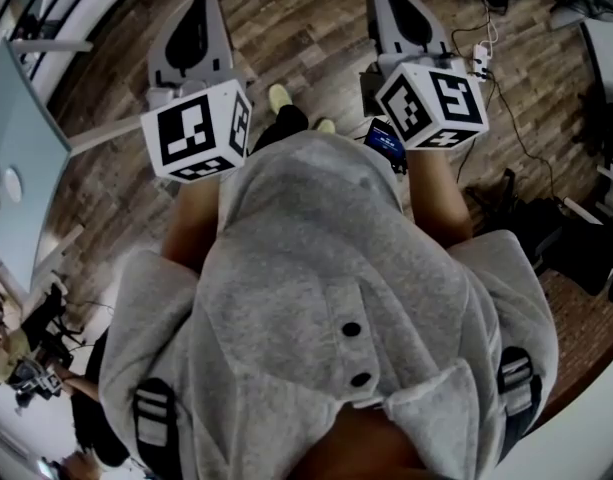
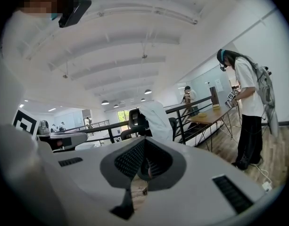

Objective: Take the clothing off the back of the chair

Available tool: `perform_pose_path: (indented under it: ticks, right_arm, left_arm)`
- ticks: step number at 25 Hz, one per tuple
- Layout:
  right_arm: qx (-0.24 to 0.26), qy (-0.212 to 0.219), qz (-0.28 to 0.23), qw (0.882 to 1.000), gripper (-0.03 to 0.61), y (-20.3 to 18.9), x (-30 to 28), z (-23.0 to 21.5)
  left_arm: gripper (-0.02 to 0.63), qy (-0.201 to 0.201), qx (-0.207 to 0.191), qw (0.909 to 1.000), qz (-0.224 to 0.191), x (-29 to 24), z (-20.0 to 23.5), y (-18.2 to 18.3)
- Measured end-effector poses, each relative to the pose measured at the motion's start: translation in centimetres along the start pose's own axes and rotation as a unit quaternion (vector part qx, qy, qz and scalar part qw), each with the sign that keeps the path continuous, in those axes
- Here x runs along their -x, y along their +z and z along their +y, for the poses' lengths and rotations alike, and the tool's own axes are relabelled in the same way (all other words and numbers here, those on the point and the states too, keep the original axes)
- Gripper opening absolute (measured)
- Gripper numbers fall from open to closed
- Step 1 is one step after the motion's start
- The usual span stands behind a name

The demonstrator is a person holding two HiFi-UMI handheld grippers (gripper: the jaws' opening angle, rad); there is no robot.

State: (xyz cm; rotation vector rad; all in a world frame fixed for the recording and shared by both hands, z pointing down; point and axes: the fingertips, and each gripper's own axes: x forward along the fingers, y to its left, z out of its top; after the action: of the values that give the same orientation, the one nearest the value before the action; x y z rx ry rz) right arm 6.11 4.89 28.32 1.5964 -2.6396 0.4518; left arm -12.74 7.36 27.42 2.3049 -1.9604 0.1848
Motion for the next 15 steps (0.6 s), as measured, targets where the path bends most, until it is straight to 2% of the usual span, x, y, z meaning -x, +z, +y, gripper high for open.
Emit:
perform_pose_path:
  ticks: [15]
  right_arm:
    - [0.010, 0.009, 0.009, 1.000, 0.012, 1.2, -7.5, 3.4]
  left_arm:
    - [0.006, -0.013, 0.018, 0.9998, -0.004, -3.9, 5.4, 1.0]
